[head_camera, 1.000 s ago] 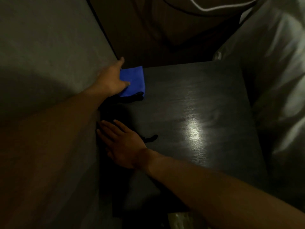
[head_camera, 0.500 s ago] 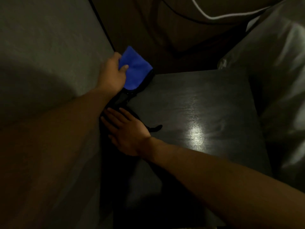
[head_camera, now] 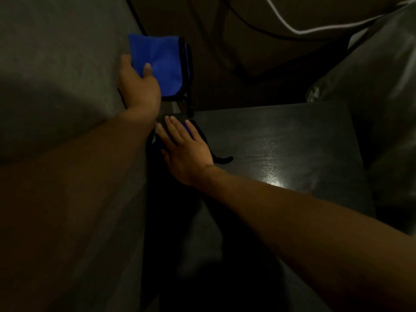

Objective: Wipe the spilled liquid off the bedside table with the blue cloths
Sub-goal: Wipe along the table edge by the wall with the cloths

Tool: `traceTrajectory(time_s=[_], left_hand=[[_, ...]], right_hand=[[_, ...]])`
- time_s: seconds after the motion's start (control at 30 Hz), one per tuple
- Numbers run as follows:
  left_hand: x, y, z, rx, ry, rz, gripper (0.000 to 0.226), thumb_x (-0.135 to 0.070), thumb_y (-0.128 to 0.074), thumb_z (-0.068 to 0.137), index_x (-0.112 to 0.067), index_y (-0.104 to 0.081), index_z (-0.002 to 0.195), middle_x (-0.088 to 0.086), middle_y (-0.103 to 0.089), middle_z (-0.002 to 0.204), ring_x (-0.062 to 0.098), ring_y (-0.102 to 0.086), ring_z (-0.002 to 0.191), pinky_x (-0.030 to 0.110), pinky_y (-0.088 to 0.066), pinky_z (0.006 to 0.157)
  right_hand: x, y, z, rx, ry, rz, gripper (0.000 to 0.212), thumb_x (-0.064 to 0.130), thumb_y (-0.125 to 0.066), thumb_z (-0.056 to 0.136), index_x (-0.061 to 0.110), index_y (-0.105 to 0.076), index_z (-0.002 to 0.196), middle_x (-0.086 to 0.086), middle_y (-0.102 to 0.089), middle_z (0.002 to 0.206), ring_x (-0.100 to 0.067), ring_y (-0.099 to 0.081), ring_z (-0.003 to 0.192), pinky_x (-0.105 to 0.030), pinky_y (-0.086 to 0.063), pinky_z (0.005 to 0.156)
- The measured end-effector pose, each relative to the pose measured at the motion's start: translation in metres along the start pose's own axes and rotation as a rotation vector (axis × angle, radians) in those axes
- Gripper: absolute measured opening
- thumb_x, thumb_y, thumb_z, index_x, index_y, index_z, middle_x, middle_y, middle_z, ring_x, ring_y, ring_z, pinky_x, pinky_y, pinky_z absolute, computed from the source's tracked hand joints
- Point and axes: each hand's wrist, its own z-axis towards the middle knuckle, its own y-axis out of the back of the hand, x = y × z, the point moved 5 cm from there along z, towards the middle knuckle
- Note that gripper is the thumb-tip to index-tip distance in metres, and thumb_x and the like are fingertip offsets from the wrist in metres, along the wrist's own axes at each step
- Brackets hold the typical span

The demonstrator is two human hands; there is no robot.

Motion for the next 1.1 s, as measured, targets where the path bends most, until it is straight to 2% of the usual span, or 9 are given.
traceTrajectory(time_s=[0.07, 0.2, 0.37, 0.43, 0.53, 0.7, 0.87, 1.0, 1.1], left_hand=[[-0.002, -0.001, 0.000, 0.010, 0.005, -0.036, 0.025, -0.022, -0.050, 0.099, -0.010, -0.052, 0.121, -0.007, -0.051, 0.110, 0.001, -0.052, 0.099, 0.002, -0.040, 0.071], [-0.009, -0.006, -0.003, 0.050, -0.009, -0.071, 0.024, -0.021, -0.051, 0.099, -0.009, -0.053, 0.120, 0.005, -0.059, 0.123, 0.010, -0.059, 0.108, 0.020, -0.048, 0.091], [-0.002, -0.009, -0.003, 0.063, 0.091, -0.203, 0.015, -0.021, -0.053, 0.097, -0.014, -0.054, 0.111, 0.004, -0.061, 0.119, 0.013, -0.061, 0.106, 0.031, -0.053, 0.094], [-0.002, -0.011, -0.004, 0.082, 0.123, -0.242, 0.015, -0.019, -0.053, 0.097, -0.016, -0.055, 0.111, 0.003, -0.061, 0.118, 0.013, -0.062, 0.105, 0.032, -0.053, 0.094], [-0.003, -0.014, -0.005, 0.093, 0.115, -0.245, 0.013, -0.017, -0.054, 0.097, -0.012, -0.055, 0.109, 0.000, -0.061, 0.109, 0.012, -0.063, 0.100, 0.024, -0.054, 0.087], [-0.005, -0.016, -0.007, 0.095, 0.148, -0.292, 0.006, -0.018, -0.054, 0.098, -0.020, -0.052, 0.103, -0.012, -0.057, 0.096, 0.000, -0.058, 0.087, 0.017, -0.050, 0.077], [-0.010, -0.015, -0.006, 0.068, 0.169, -0.309, 0.008, -0.019, -0.055, 0.097, -0.020, -0.054, 0.104, -0.008, -0.060, 0.101, 0.006, -0.062, 0.094, 0.019, -0.054, 0.080], [-0.009, -0.014, -0.007, 0.061, 0.191, -0.305, 0.006, -0.019, -0.056, 0.097, -0.019, -0.054, 0.103, -0.004, -0.061, 0.105, 0.010, -0.063, 0.098, 0.025, -0.055, 0.085], [-0.012, -0.015, -0.013, 0.077, 0.179, -0.344, 0.008, -0.018, -0.055, 0.097, -0.019, -0.054, 0.105, -0.008, -0.059, 0.101, 0.006, -0.061, 0.095, 0.023, -0.054, 0.085]], right_hand=[[-0.003, 0.001, 0.005, -0.030, -0.079, 0.024, 0.064, 0.040, -0.027, 0.105, 0.015, -0.013, 0.162, -0.012, -0.011, 0.170, -0.023, -0.005, 0.157, -0.044, 0.003, 0.126], [-0.004, 0.002, 0.013, -0.044, -0.158, 0.057, 0.063, 0.040, -0.026, 0.106, 0.014, -0.012, 0.162, -0.013, -0.014, 0.169, -0.025, -0.005, 0.157, -0.045, 0.007, 0.124], [-0.008, 0.007, 0.024, -0.055, -0.226, 0.070, 0.059, 0.039, -0.026, 0.107, 0.013, -0.021, 0.160, -0.015, -0.027, 0.165, -0.030, -0.015, 0.155, -0.047, 0.007, 0.124], [-0.011, 0.009, 0.030, -0.055, -0.260, 0.070, 0.056, 0.040, -0.026, 0.107, 0.013, -0.029, 0.157, -0.014, -0.035, 0.160, -0.031, -0.022, 0.152, -0.049, 0.003, 0.125], [-0.011, 0.011, 0.034, -0.061, -0.338, 0.060, 0.053, 0.040, -0.028, 0.107, 0.013, -0.037, 0.152, -0.014, -0.043, 0.154, -0.032, -0.028, 0.149, -0.050, -0.001, 0.126], [-0.011, 0.004, 0.043, 0.002, -0.519, 0.063, 0.061, 0.047, -0.028, 0.107, 0.014, -0.023, 0.158, -0.018, -0.024, 0.165, -0.034, -0.012, 0.155, -0.050, 0.010, 0.122], [-0.013, 0.005, 0.040, 0.024, -0.473, 0.062, 0.060, 0.044, -0.017, 0.109, 0.015, -0.013, 0.161, -0.018, -0.005, 0.169, -0.032, 0.006, 0.156, -0.049, 0.017, 0.120], [-0.011, 0.004, 0.036, 0.081, -0.453, 0.091, 0.060, 0.043, -0.012, 0.109, 0.014, -0.007, 0.162, -0.017, 0.002, 0.170, -0.031, 0.012, 0.156, -0.050, 0.015, 0.121], [-0.014, 0.007, 0.034, -0.006, -0.438, 0.206, 0.063, 0.039, -0.030, 0.107, 0.010, -0.013, 0.161, -0.021, -0.001, 0.169, -0.033, 0.008, 0.156, -0.048, 0.013, 0.121]])
